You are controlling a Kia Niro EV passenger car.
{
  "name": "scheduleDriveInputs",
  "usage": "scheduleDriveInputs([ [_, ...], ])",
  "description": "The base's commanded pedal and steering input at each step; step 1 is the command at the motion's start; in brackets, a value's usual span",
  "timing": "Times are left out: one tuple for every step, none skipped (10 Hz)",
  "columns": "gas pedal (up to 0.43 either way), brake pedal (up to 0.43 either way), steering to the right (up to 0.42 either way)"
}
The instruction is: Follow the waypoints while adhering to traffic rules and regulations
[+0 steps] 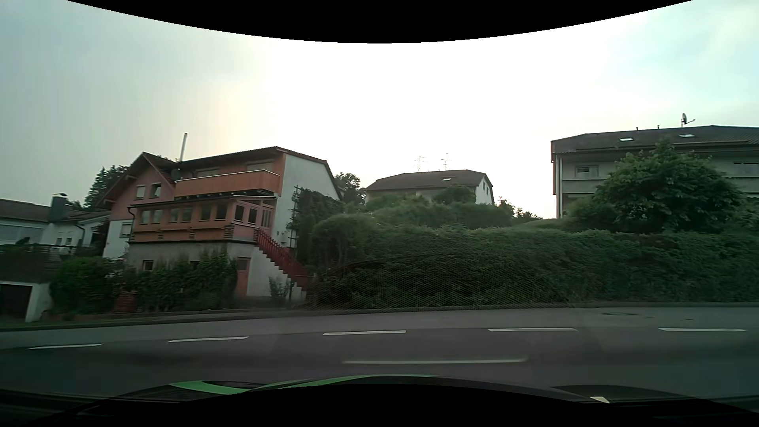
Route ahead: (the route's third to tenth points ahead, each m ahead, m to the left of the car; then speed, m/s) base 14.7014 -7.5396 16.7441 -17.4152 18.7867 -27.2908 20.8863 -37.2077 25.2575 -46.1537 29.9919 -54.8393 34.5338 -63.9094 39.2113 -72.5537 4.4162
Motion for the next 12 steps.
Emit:
scheduleDriveInputs([
  [0.177,0.0,0.393],
  [0.209,0.0,0.393],
  [0.22,0.0,0.393],
  [0.22,0.0,0.394],
  [0.22,0.0,0.398],
  [0.22,0.0,0.403],
  [0.22,0.0,0.407],
  [0.22,0.0,0.412],
  [0.22,0.0,0.413],
  [0.22,0.0,0.414],
  [0.24,0.0,0.414],
  [0.248,0.0,0.414],
])
